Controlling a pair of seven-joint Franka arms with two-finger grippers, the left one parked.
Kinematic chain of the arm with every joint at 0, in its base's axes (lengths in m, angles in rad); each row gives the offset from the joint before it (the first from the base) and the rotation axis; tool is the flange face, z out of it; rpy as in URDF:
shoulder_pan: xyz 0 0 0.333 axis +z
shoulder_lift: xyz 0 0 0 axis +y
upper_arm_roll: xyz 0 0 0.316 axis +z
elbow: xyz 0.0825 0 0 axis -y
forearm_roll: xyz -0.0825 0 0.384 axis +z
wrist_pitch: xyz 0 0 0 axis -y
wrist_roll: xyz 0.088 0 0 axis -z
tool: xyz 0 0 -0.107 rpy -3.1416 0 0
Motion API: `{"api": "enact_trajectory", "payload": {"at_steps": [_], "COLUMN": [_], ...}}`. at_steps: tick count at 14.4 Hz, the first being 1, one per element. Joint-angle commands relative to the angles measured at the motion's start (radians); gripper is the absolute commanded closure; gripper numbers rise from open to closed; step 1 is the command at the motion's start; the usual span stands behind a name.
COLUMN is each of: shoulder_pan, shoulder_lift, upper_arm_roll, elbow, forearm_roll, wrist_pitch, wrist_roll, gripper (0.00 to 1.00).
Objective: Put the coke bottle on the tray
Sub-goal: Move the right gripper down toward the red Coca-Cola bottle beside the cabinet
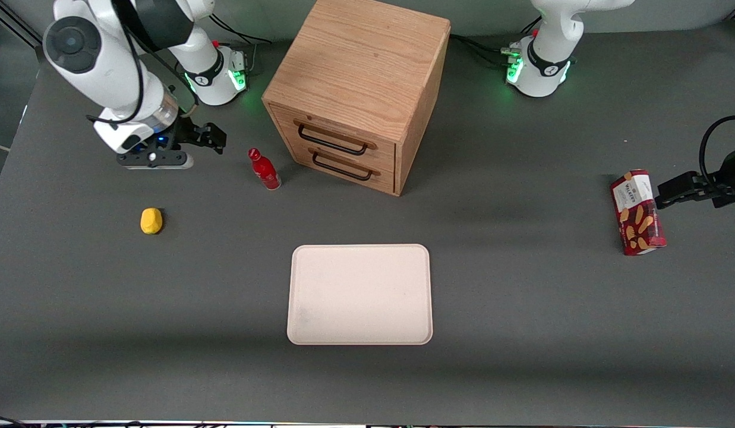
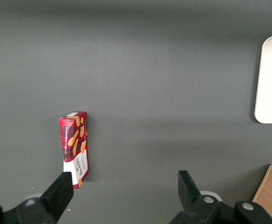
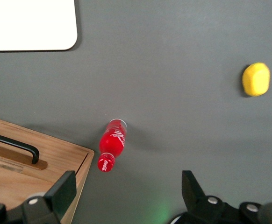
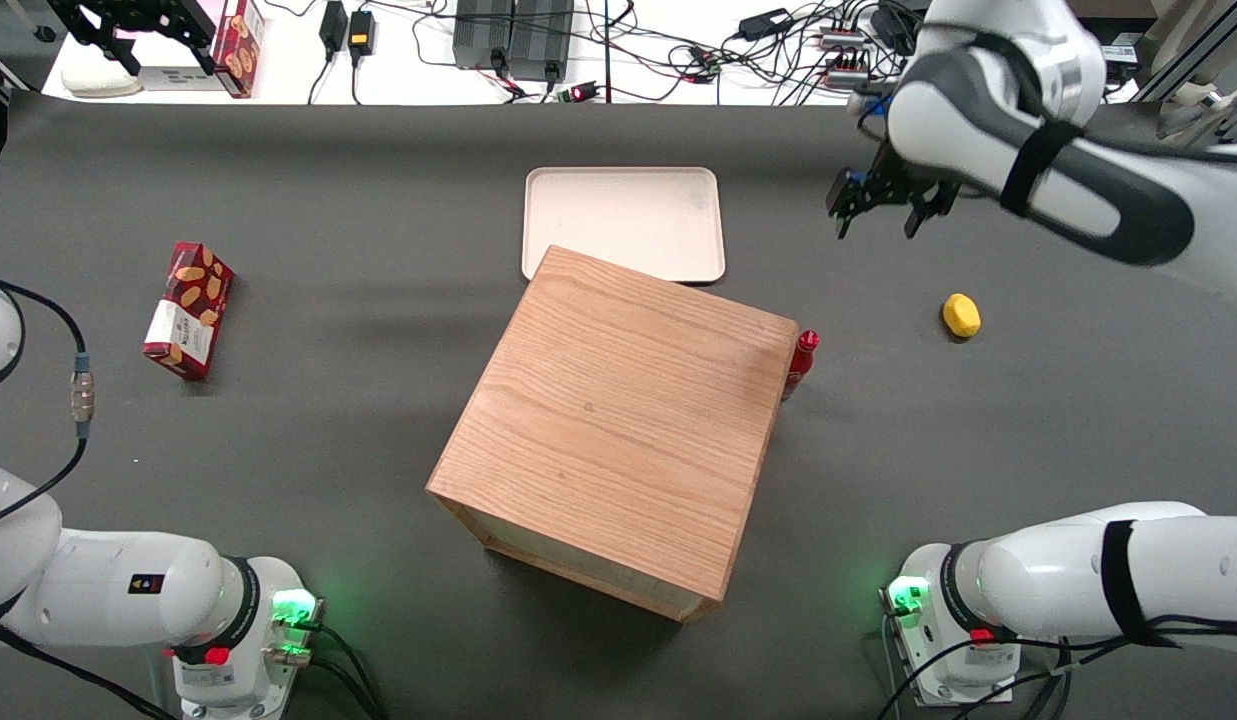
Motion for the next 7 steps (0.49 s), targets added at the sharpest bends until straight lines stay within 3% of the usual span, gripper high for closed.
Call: {"api": "enact_trajectory", "payload": {"at_steps": [1, 7], "shoulder_pan": [-0.002, -0.001], "shoulder_lift": [-0.059, -0.04], "upper_arm_roll": [0.034, 0.115], "elbow": [-0.156, -0.332], "forearm_roll": [0.033, 0.064], "wrist_pitch": [0.129, 0.352], "wrist_roll": [0.038, 0.077], "gripper": [0.0, 0.0]}}
